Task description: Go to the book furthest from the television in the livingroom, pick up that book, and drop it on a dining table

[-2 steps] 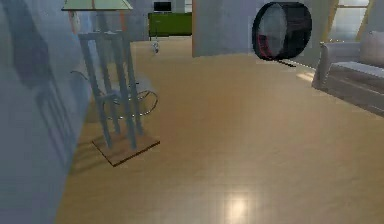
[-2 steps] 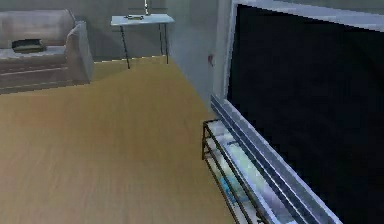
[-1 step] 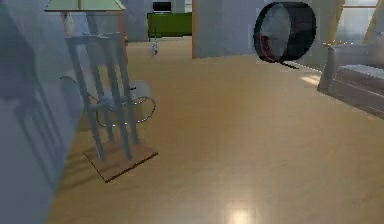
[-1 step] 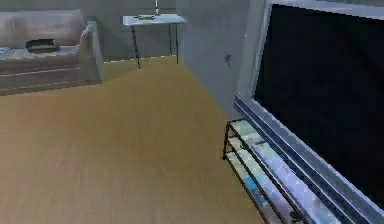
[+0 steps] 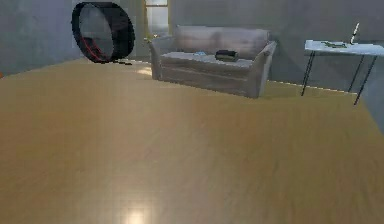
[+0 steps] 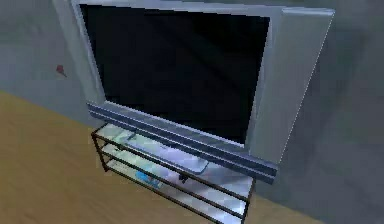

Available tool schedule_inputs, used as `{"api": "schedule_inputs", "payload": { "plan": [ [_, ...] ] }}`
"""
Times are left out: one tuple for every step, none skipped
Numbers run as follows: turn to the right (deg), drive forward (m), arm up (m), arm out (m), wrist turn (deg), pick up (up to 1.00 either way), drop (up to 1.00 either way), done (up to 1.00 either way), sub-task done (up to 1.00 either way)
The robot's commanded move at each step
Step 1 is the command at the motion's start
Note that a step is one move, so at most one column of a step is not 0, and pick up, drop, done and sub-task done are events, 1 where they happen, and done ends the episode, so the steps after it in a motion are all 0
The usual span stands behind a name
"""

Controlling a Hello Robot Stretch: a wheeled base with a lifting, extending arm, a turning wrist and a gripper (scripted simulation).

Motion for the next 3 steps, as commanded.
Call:
{"api": "schedule_inputs", "payload": {
  "plan": [
    [45.0,0.00,0.00,0.00,0.0,0.00,0.00,0.00,0.00],
    [45.0,0.00,0.00,0.00,0.0,0.00,0.00,0.00,0.00],
    [-45.0,0.00,0.00,0.00,0.0,0.00,0.00,0.00,0.00]
  ]
}}
